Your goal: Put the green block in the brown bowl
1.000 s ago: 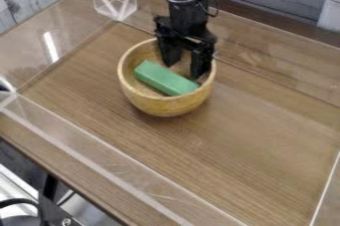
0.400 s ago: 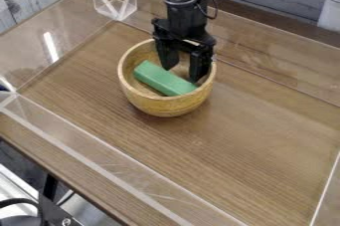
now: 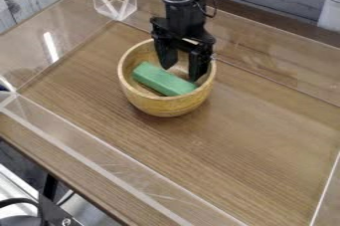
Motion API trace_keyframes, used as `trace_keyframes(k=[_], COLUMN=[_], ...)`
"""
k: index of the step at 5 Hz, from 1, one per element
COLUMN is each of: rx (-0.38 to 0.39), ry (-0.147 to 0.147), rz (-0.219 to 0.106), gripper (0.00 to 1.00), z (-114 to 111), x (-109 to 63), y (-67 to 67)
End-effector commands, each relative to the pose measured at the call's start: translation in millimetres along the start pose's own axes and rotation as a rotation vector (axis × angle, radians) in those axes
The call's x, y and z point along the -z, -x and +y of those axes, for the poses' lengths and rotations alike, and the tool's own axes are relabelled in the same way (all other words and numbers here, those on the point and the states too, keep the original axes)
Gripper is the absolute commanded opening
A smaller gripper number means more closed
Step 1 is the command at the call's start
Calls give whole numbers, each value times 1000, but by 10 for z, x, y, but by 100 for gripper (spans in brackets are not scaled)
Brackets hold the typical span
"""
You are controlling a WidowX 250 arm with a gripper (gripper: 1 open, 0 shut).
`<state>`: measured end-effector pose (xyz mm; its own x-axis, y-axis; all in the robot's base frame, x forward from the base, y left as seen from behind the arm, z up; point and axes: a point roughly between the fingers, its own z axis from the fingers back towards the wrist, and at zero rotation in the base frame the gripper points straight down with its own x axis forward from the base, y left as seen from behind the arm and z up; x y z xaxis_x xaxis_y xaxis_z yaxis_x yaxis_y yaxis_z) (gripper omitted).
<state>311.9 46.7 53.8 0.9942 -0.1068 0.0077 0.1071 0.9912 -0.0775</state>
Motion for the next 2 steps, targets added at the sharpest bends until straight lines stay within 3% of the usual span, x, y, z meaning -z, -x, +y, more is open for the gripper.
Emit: trace_keyframes(k=[1,2], rx=[-8,-13], ry=[-21,-20], rz=[-76,-78], gripper=[100,100], z=[27,25], x=[-232,-244], y=[-51,-43])
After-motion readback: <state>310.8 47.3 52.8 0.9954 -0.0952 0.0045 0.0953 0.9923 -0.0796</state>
